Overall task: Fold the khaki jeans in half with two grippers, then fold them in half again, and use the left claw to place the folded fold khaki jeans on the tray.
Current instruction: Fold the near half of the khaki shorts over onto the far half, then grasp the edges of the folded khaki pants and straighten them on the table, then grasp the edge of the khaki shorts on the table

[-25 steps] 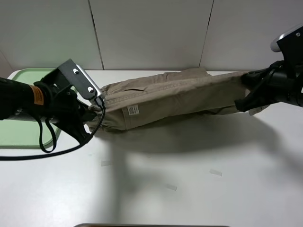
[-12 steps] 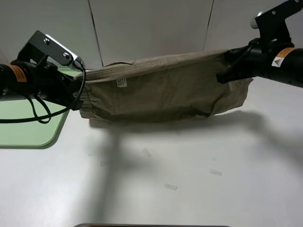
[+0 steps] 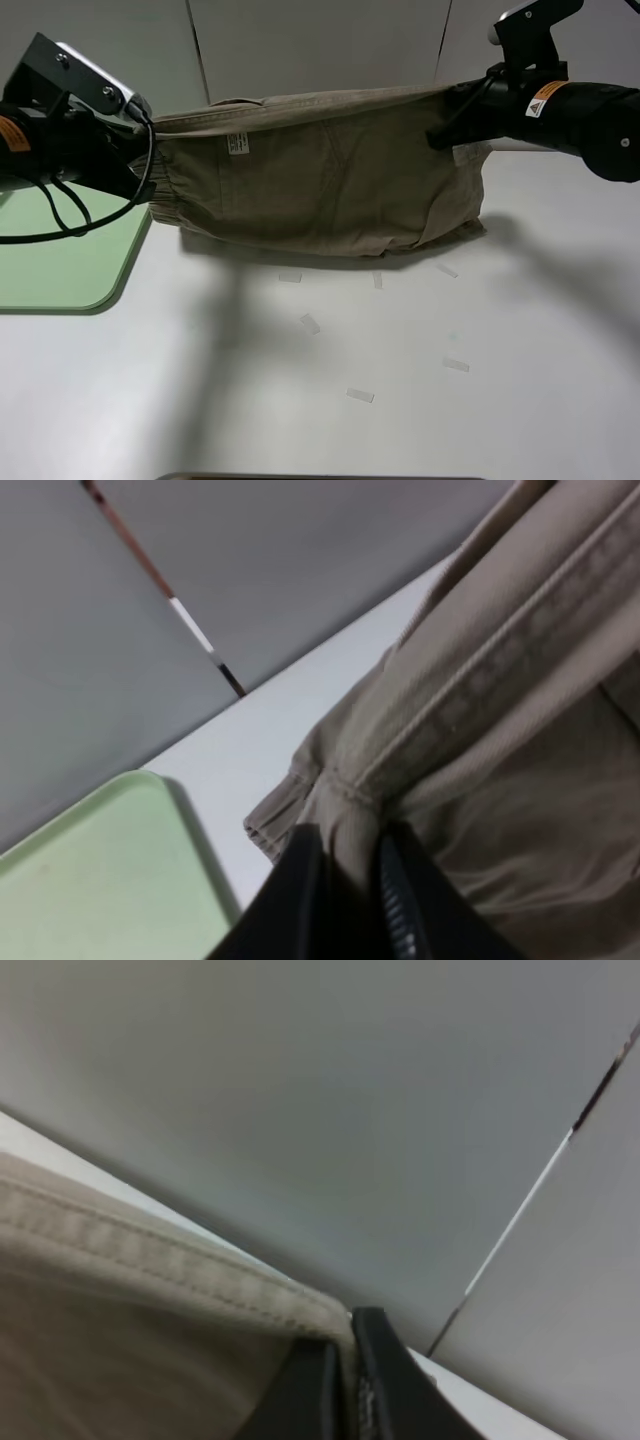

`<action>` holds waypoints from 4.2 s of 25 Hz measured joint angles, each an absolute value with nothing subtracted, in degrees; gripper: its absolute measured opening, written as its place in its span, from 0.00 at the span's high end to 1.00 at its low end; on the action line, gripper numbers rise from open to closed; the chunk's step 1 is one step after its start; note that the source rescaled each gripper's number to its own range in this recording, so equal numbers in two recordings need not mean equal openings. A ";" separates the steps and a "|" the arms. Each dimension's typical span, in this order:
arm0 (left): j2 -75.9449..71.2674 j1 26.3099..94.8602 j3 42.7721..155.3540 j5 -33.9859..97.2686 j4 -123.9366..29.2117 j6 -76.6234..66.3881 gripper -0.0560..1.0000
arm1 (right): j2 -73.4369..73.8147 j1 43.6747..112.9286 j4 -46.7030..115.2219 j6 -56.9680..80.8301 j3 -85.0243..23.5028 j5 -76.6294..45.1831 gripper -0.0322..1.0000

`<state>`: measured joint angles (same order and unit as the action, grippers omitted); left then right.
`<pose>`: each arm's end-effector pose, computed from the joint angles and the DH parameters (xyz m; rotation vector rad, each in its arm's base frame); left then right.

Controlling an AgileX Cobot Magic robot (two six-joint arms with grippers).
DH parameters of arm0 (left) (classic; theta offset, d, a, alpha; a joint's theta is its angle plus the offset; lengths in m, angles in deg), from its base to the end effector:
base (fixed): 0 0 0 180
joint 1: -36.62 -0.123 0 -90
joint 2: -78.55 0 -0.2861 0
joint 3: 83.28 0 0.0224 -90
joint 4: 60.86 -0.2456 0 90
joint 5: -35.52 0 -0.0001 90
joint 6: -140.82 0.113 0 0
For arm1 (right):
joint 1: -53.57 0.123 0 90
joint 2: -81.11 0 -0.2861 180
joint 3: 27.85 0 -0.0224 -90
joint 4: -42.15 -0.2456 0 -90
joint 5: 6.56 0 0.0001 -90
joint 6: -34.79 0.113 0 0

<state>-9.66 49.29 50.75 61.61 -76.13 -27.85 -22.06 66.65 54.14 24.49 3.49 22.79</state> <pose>0.2791 -0.0761 0.2174 0.6886 1.7692 0.0373 0.3522 0.0936 0.2149 -0.6046 1.7413 0.0000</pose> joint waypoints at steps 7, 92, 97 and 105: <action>-15.31 49.14 50.75 63.66 -76.18 -27.85 0.93 | -22.17 66.65 54.51 24.49 3.43 23.13 0.97; 50.50 46.29 65.68 15.30 -67.37 -43.62 0.16 | 13.34 65.32 33.34 11.12 -2.34 7.04 0.00; 60.19 46.29 65.71 -4.89 -67.37 -43.68 0.03 | 15.92 65.32 33.28 11.12 -2.34 4.57 0.00; 62.48 46.29 65.71 -31.07 -67.42 -43.68 0.00 | 15.92 65.32 30.50 11.12 -2.34 0.88 0.00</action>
